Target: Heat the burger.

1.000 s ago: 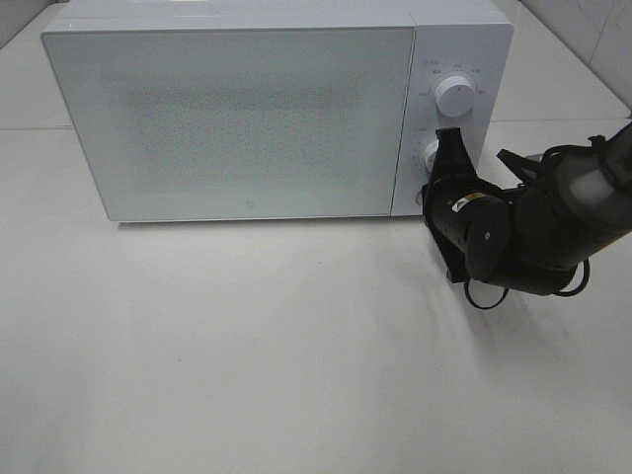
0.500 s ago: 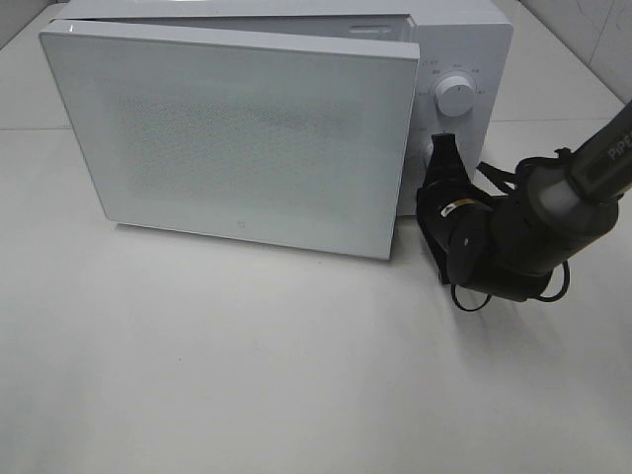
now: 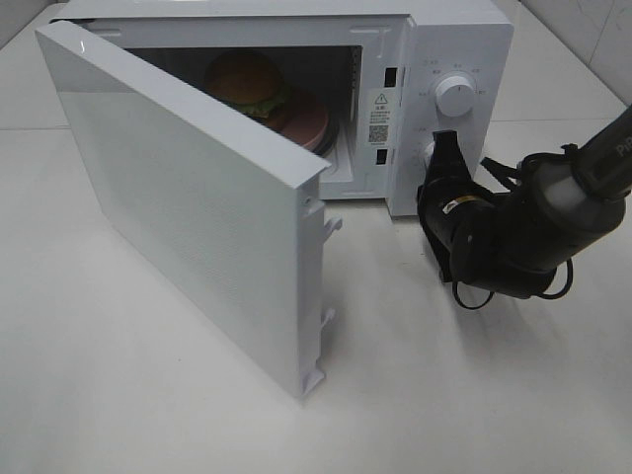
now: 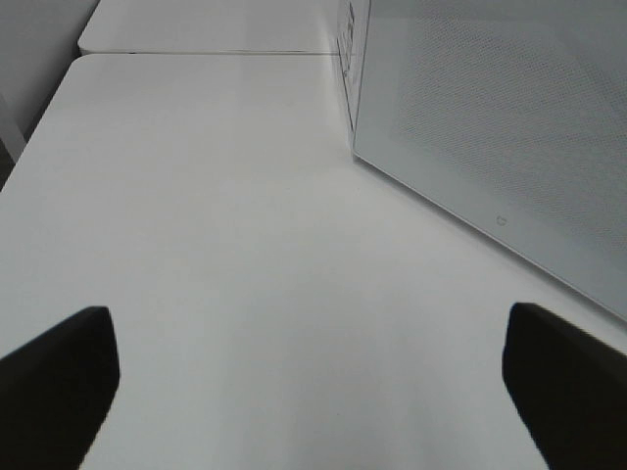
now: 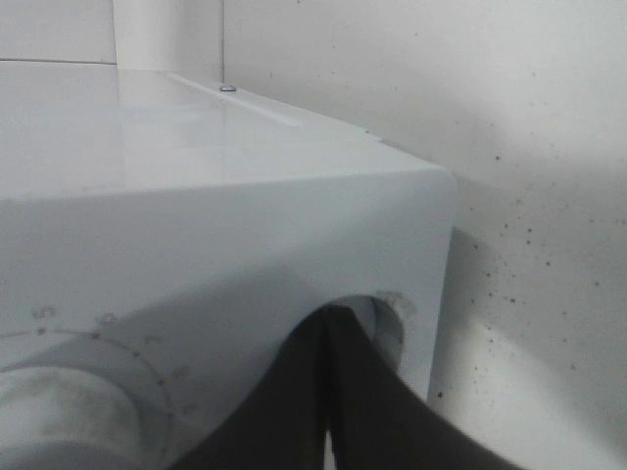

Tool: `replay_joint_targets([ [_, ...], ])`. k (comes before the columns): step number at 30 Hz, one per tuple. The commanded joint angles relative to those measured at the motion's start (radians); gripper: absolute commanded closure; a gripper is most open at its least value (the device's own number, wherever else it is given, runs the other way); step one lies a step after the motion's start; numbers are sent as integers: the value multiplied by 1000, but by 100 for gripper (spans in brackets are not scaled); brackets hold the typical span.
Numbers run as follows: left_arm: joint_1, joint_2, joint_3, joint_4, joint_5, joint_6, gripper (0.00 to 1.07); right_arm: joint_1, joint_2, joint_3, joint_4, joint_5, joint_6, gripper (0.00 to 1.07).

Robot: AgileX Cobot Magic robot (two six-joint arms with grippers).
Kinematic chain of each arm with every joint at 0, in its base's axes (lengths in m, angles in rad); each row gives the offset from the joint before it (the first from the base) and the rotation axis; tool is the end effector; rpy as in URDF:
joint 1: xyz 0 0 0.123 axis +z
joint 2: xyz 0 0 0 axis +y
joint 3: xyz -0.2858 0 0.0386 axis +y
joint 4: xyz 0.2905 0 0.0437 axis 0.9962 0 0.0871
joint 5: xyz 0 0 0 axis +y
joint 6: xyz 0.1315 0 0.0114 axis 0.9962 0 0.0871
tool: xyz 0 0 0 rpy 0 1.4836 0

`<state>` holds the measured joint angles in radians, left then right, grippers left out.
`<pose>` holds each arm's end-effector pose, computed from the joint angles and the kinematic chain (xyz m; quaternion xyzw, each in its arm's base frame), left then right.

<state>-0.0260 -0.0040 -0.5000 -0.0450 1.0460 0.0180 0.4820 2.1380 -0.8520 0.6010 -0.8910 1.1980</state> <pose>0.0656 -0.0068 0.2810 0.0194 0.8479 -0.0246 0.5293 0.3979 0.1427 0.0302 0.5381 0.6218 0.3692 0.4329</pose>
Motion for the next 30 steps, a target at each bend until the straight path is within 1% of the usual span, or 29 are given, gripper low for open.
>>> replay_joint_targets([
  [1, 3, -23, 4, -4, -9, 0, 4, -16, -47, -24, -64, -142, -13, 107],
  [3, 3, -23, 4, -4, -9, 0, 4, -4, -88, 31, -88, -36, -18, 107],
  [5, 3, -23, 4, -4, -9, 0, 4, 0, -98, 42, -90, -13, -20, 107],
  [6, 3, -23, 4, -4, -9, 0, 4, 0, -118, 69, -107, 35, -26, 107],
  [7, 3, -23, 4, -4, -9, 0, 4, 0, -118, 69, -107, 35, -26, 107],
  [8, 3, -23, 4, -4, -9, 0, 4, 0, -140, 91, -129, 79, -26, 107],
  [10, 3, -23, 4, -4, -9, 0, 4, 0, -151, 100, -133, 103, -29, 107],
  [11, 3, -23, 4, -4, -9, 0, 4, 0, -182, 123, -138, 151, -52, 107],
  [13, 3, -23, 4, -4, -9, 0, 4, 0, -196, 134, -138, 177, -77, 107],
  [14, 3, -23, 4, -4, -9, 0, 4, 0, -233, 152, -138, 227, -131, 107],
  [15, 3, -23, 4, -4, -9, 0, 4, 0, -233, 152, -138, 227, -131, 107],
  [16, 3, -23, 4, -4, -9, 0, 4, 0, -276, 173, -138, 288, -198, 107],
  [18, 3, -23, 4, -4, -9, 0, 4, 0, -291, 179, -138, 314, -236, 107],
  [19, 3, -23, 4, -4, -9, 0, 4, 0, -332, 191, -138, 378, -313, 107],
  [20, 3, -23, 4, -4, -9, 0, 4, 0, -332, 191, -138, 378, -313, 107],
  [21, 3, -23, 4, -4, -9, 0, 4, 0, -367, 197, -138, 448, -383, 107],
  [23, 3, -23, 4, -4, -9, 0, 4, 0, -384, 197, -138, 476, -420, 107],
  [24, 3, -23, 4, -4, -9, 0, 4, 0, -418, 197, -140, 535, -519, 107],
  [25, 3, -23, 4, -4, -9, 0, 4, 0, -418, 197, -140, 535, -519, 107],
  [26, 3, -23, 4, -4, -9, 0, 4, 0, -443, 197, -140, 585, -621, 107],
  [27, 3, -23, 4, -4, -9, 0, 4, 0, -443, 197, -140, 585, -621, 107],
  [29, 3, -23, 4, -4, -9, 0, 4, 0, -478, 196, -140, 667, -753, 107],
  [30, 3, -23, 4, -4, -9, 0, 4, 0, -478, 196, -140, 667, -753, 107],
])
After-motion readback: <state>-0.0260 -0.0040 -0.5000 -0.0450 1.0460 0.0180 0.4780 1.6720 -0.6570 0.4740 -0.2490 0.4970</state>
